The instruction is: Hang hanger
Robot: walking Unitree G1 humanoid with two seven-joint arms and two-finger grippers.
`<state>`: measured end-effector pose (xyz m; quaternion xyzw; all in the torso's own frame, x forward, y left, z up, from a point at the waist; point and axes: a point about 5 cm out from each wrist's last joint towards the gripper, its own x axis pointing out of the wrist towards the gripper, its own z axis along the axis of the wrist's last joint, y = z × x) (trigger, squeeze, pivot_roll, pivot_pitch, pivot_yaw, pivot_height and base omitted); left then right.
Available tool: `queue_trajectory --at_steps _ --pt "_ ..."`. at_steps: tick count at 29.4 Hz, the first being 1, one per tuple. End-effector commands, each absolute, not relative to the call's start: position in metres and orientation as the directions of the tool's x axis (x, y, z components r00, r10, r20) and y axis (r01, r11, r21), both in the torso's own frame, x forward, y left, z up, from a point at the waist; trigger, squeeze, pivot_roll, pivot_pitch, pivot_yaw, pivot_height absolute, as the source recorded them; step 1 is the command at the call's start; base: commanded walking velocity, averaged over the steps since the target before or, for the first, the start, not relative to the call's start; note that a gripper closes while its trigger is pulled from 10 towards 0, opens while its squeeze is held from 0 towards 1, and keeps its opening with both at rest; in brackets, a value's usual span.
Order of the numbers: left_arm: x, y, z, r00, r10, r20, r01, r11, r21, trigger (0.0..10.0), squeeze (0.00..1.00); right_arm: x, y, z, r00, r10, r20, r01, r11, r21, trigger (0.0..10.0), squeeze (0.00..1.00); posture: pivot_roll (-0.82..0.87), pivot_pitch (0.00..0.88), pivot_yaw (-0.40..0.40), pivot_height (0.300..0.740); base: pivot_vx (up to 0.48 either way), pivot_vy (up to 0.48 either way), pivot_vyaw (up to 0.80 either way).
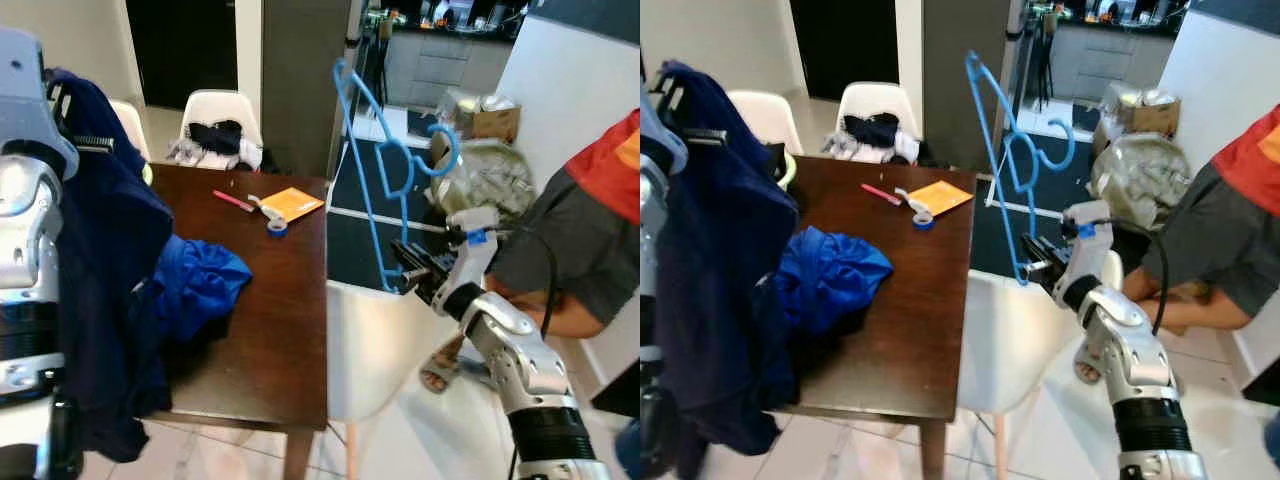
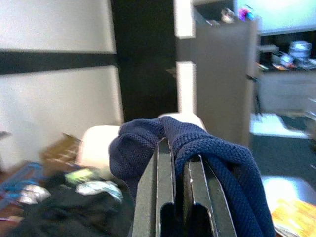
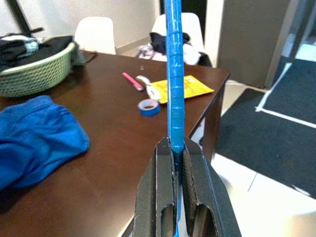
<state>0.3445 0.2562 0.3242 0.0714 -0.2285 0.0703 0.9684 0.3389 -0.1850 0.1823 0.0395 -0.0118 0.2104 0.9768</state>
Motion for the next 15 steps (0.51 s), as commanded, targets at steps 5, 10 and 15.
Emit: queue_trajectory --at_steps 5,10,15 --pt "0.342 0.22 0.286 0.921 -0.042 0.387 0.008 0.996 0.089 10.0 0.0 0.338 -0.189 0.179 0.914 0.405 0.006 -0.404 0.913 0.054 10.0 0.0 0.06 0.0 -0.061 0.74 0.0 0.0 0.0" --pt "0.338 0.2 0.246 0.956 -0.158 0.246 0.144 0.987 0.074 10.0 0.0 0.338 -0.189 0.175 0.913 0.407 -0.021 -0.406 0.913 0.036 10.0 0.0 0.06 0.0 -0.063 0.74 0.0 0.0 0.0" --pt "0.332 0.184 0.226 0.939 -0.305 0.156 0.294 0.951 0.094 10.0 0.0 0.338 -0.187 0.173 0.912 0.41 -0.031 -0.409 0.912 0.037 10.0 0.0 0.07 0.0 -0.065 0.74 0.0 0.0 0.0"
